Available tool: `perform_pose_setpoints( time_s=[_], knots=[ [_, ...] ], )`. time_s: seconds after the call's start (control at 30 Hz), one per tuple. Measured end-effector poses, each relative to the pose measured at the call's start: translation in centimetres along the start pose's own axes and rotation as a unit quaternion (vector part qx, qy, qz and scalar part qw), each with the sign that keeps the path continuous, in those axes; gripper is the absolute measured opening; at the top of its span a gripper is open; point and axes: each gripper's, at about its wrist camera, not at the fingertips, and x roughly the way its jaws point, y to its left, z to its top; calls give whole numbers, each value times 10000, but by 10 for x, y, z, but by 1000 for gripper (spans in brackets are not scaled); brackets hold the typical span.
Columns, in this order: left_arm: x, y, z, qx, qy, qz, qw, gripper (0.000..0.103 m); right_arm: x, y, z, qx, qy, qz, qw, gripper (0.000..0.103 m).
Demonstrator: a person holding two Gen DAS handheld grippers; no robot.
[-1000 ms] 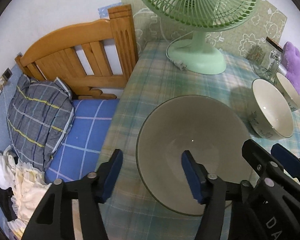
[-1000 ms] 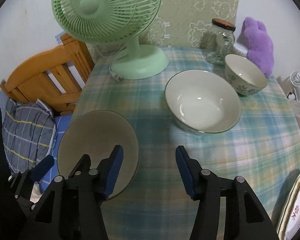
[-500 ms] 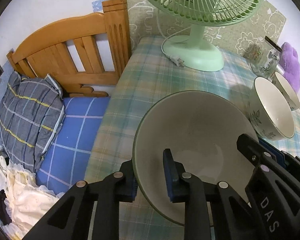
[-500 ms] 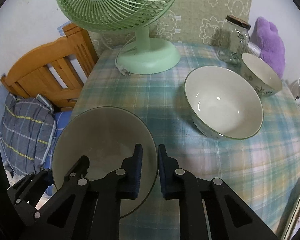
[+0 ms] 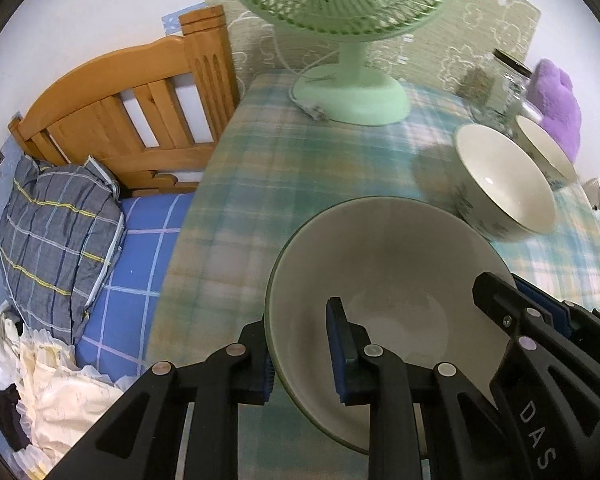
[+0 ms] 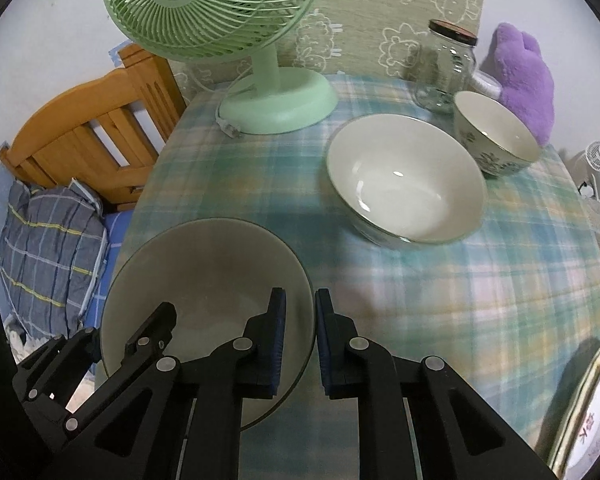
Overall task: Organize plates and bowls
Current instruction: 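Lift the bowl and carry it toward the plate stack with both tools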
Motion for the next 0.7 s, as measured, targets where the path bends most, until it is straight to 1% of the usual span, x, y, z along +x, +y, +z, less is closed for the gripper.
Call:
perform_pose_setpoints(
  time_s=[0.3,0.7],
  knots=[
    [-25,-48,-29,192,92,-66,9998,20,-29,-45,-26,157,113,-44,9998,18],
    [-49,-131,-70,476,218,-266,9983,20,-65,-132,-73,497,220,-270,9982,18]
  ],
)
